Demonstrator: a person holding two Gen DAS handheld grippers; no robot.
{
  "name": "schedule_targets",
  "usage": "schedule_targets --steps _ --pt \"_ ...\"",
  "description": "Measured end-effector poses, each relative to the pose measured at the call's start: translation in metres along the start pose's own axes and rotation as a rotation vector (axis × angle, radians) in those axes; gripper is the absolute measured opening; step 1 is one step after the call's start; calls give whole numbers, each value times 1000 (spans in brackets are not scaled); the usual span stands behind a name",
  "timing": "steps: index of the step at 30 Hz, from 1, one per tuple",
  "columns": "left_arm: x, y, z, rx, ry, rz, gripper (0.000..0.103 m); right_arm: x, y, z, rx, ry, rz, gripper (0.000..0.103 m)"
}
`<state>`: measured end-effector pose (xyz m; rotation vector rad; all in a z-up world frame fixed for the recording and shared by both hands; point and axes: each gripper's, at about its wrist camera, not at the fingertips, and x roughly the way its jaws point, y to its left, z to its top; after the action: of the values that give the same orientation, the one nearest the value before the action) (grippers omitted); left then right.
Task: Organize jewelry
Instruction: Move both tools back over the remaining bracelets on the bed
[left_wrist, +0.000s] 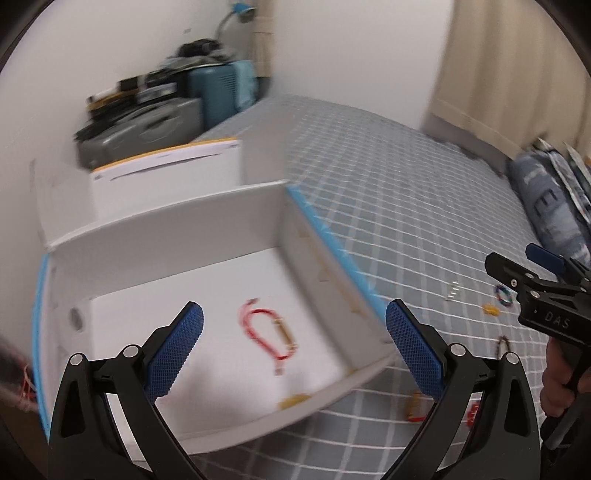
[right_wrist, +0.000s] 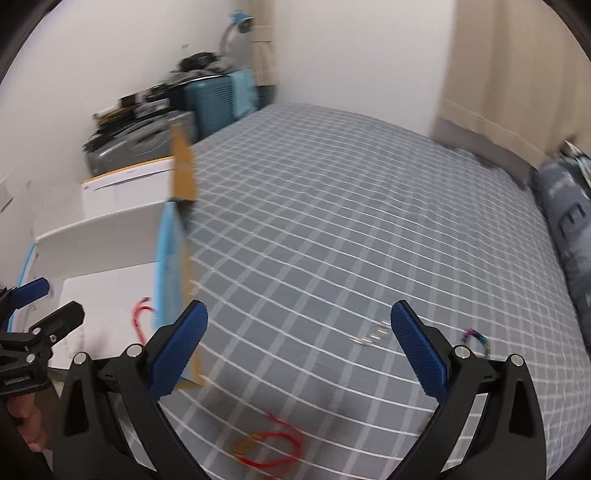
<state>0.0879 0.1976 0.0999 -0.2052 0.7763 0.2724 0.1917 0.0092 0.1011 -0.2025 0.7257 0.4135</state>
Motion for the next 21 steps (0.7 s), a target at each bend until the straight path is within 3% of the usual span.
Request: schedule_targets --steps 12,21 --pt "27 -112 -24 204 62 -143 97 4 -114 -61 174 65 -126 95" --pt "51 -146 -64 284 112 -202 97 19 -151 -109 227 112 -179 95"
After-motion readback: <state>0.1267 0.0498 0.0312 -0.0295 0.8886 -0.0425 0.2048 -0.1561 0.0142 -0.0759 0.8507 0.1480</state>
